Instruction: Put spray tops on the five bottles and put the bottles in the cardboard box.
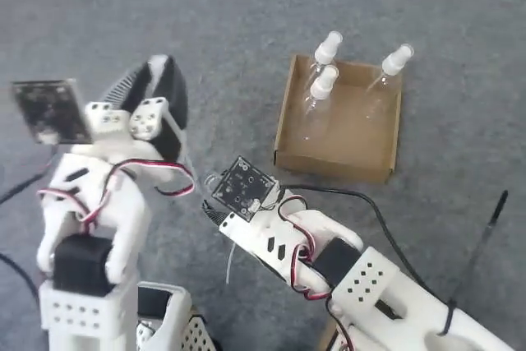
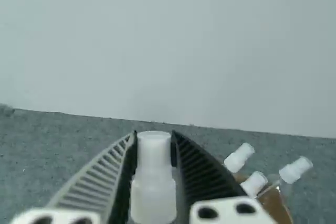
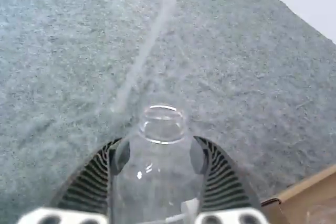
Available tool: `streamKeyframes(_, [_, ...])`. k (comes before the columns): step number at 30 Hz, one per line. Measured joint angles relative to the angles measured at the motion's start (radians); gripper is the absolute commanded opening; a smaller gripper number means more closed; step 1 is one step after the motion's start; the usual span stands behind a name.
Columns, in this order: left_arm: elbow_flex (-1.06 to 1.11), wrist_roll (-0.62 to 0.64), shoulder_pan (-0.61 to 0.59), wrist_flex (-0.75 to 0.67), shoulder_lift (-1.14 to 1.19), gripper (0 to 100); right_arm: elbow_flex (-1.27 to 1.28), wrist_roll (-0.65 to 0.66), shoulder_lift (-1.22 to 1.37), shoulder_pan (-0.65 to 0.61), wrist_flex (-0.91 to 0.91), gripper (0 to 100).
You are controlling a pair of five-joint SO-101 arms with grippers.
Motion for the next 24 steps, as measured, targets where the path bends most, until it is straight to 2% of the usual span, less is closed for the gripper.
streamKeyframes(8, [0.066, 0.005, -0.003, -0.153, 0.002, 1, 0.000, -0.002, 0.000, 0.000, 0.000, 0.6])
streamKeyframes(15, [0.074, 0.005, 0.009, -0.163, 0.002, 1, 0.000, -0.003, 0.000, 0.000, 0.000, 0.6])
streamKeyframes(24, [0.193, 0.005, 0.060, -0.160, 0.002, 1, 0.000, -0.006, 0.000, 0.002, 0.000, 0.6])
